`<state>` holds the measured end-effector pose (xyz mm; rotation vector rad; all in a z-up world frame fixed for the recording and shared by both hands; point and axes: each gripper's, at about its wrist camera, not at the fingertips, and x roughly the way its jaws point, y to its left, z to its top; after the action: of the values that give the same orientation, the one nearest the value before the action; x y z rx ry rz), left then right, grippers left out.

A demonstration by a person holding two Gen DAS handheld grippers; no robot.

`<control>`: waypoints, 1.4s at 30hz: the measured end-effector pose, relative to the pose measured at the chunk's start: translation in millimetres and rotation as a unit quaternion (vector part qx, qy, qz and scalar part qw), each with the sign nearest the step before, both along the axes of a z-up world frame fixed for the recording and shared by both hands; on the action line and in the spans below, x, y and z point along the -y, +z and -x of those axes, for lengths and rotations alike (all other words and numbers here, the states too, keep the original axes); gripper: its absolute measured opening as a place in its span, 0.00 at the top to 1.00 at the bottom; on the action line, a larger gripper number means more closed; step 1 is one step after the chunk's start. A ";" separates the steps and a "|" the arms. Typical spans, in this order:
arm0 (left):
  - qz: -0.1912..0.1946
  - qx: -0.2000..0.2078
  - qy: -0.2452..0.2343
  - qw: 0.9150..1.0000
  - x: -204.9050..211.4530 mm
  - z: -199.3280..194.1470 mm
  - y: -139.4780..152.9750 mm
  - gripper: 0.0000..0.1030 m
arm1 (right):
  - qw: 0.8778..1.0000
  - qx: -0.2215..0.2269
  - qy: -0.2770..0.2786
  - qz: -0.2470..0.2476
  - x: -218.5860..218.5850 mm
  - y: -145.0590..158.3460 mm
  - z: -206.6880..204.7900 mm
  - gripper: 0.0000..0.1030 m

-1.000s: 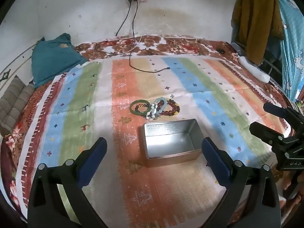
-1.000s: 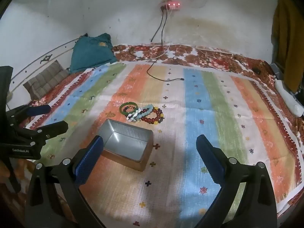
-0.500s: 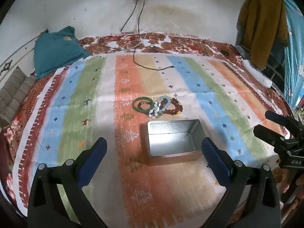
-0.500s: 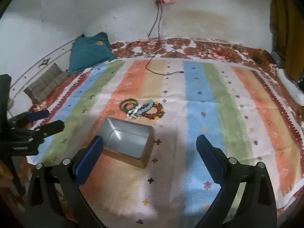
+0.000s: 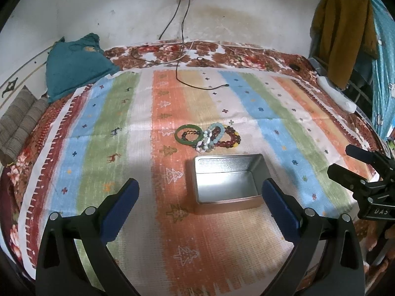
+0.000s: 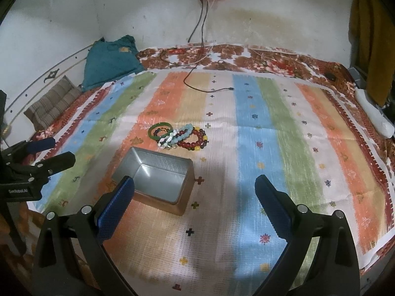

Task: Organize jewelry
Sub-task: 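Move both grippers open toward the pile of bracelets beside the silver tin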

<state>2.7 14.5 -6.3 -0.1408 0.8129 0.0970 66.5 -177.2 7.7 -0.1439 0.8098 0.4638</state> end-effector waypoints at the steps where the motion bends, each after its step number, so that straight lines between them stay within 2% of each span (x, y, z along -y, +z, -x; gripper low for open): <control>1: 0.000 0.001 0.002 1.000 0.4 -0.3 -0.2 0.05 | 1.000 0.000 0.000 0.001 -0.3 -0.2 0.0 0.04; 10: -0.006 0.008 0.009 1.000 1.4 2.5 -0.1 0.05 | 1.000 0.000 0.002 0.006 -1.8 -1.1 0.5 0.04; 31: -0.017 -0.010 0.025 0.999 -5.4 -7.6 -1.5 0.05 | 1.000 -0.013 0.008 0.024 -9.8 -7.3 -8.1 0.04; 35: -0.043 0.002 0.035 0.998 -3.8 -7.8 2.2 0.05 | 0.999 -0.012 0.011 0.029 -15.3 -7.5 -12.8 0.04; 37: -0.043 0.008 0.035 0.998 -3.9 -8.5 3.9 0.05 | 0.999 -0.011 0.009 0.029 -19.5 -6.5 -16.3 0.04; 42: -0.040 -0.006 0.045 0.998 -12.0 -22.1 1.0 0.05 | 0.999 -0.015 0.010 0.034 -24.9 -6.3 -25.3 0.04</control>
<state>24.8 26.4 -5.3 -0.1010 0.8136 0.2151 91.8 -152.3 1.4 -0.2086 0.8547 0.4576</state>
